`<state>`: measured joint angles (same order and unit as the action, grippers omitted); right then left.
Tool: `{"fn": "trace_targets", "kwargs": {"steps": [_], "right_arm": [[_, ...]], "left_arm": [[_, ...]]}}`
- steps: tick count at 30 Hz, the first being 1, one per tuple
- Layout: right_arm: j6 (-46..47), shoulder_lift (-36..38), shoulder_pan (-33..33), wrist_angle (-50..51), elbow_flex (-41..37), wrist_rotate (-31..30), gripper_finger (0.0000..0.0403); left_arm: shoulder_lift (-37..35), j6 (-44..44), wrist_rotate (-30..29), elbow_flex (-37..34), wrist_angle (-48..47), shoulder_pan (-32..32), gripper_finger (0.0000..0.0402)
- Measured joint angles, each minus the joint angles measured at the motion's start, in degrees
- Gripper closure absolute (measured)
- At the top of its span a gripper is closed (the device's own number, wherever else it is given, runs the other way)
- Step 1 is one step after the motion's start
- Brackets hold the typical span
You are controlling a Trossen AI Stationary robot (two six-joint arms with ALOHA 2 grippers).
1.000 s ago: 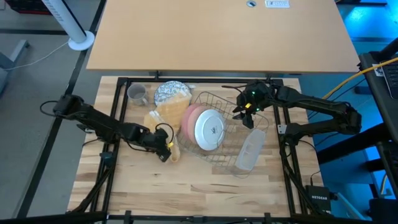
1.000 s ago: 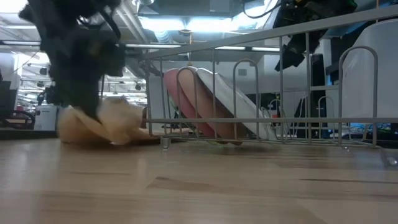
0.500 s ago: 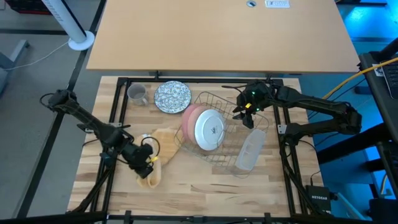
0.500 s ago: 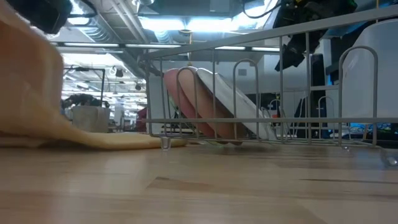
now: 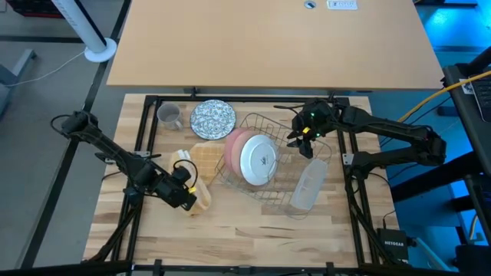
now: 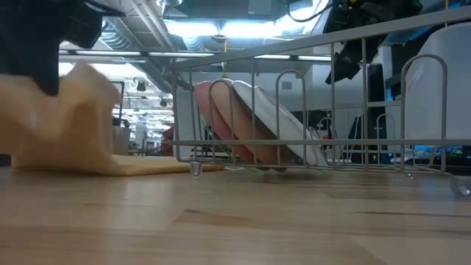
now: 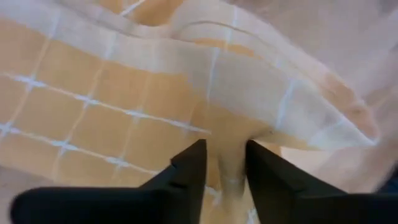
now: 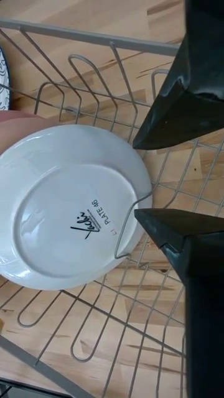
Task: Sort dishes
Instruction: Adjust the orange kitchen towel, then put the blue patterned white plate into the dish rack
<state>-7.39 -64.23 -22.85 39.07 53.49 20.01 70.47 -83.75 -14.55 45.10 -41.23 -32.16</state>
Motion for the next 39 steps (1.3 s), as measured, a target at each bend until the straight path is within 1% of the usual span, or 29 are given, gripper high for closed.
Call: {"fn": "trace_targets", "kwargs": {"steps": [4,8,12,17,20,23,26,29,33,39], "right_arm": [[0.02,0.0,0.0,0.0,0.0,0.0,0.0233],[-0.19,-0.02,0.0,0.0,0.0,0.02,0.0233],[-0.33,-0.02,0.0,0.02,0.0,1.12,0.0233],[-0.33,-0.02,0.0,0.02,0.0,2.08,0.0233],[-0.33,-0.02,0.0,0.05,0.0,2.08,0.0233],[-0.36,-0.02,0.0,0.34,0.0,2.1,0.0233],[-0.38,-0.02,0.0,2.26,0.0,2.08,0.0233],[-0.4,-0.01,0.0,5.27,0.0,1.06,0.0233],[-0.08,-0.02,0.0,8.28,0.0,0.33,0.0233],[0.3,-0.02,0.0,10.5,0.0,0.19,0.0233]], "left_arm": [[1.4,0.13,0.76,-0.04,-0.16,0.0,0.0255],[1.19,0.71,2.52,-0.04,0.35,0.0,0.0228],[0.15,2.93,5.79,-0.04,0.28,0.0,0.0225],[-2.05,3.03,5.77,-0.04,-0.22,0.0,0.0234],[-3.64,3.0,4.07,-0.04,-0.2,0.0,0.024],[-5.48,3.22,1.02,-0.04,-0.22,0.0,0.0246],[-7.31,3.22,-3.42,-0.04,-0.4,0.02,0.025],[-8.6,3.22,-9.35,-0.04,-1.52,0.0,0.0252],[-8.98,3.24,-18.89,-0.03,-4.65,0.15,0.0252],[-8.87,4.29,-31.23,-0.14,-6.19,2.99,0.0253]]}}
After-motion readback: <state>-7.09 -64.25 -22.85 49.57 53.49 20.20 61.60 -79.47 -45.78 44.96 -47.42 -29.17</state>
